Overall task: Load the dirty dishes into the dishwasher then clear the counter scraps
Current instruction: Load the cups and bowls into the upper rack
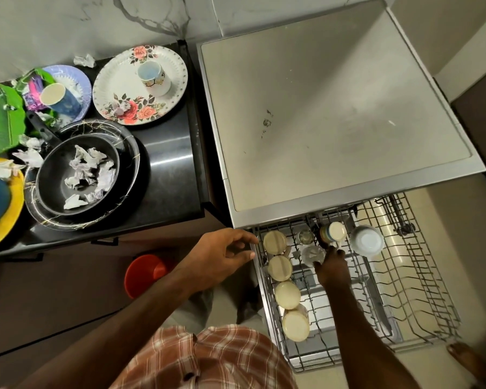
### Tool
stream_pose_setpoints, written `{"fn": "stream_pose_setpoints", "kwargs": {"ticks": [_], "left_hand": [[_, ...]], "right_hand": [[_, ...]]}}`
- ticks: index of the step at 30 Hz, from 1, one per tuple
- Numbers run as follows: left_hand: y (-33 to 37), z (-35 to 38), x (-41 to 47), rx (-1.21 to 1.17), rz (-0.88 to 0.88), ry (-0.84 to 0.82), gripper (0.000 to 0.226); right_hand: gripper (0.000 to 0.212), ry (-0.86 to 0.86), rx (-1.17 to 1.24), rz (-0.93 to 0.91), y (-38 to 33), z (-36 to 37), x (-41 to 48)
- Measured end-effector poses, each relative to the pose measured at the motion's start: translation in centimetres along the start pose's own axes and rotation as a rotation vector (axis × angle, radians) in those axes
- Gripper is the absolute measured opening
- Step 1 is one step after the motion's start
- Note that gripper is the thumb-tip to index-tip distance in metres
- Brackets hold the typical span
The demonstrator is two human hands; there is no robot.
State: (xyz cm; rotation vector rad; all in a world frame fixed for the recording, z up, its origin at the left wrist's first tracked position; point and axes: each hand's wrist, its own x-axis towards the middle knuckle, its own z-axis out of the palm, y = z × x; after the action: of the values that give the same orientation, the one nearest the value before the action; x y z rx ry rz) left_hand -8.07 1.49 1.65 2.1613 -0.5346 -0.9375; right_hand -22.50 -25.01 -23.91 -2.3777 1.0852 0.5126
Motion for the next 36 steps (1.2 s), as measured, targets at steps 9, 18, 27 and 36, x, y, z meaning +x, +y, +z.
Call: {"fn": "stream_pose_setpoints", "kwargs": {"ticks": [9,18,27,36], "left_hand": [[0.9,-4.1,0.8,-0.047,0.095,0.069,0.032],[-1.0,-12.2,0.7,-0.068,0.176,0.217,0.028],[-5.0,-23.5,6.3,-0.066,0.132,0.353,0.047],[-7.1,-32.6,17.9,0.294,0.052,0.451,0.095]], "right_hand": [[0.005,0.218,0.559,-0.344,-10.2,-10.8,-11.3],[0.011,0.156,0.672,-0.612,-23.7,-16.2,-14.5],[0.023,0.101,0.606,-0.708,-34.6,-18.0,-14.8],[0.026,0.158,0.594,-0.644,-38.4,-18.5,-15.9]]}}
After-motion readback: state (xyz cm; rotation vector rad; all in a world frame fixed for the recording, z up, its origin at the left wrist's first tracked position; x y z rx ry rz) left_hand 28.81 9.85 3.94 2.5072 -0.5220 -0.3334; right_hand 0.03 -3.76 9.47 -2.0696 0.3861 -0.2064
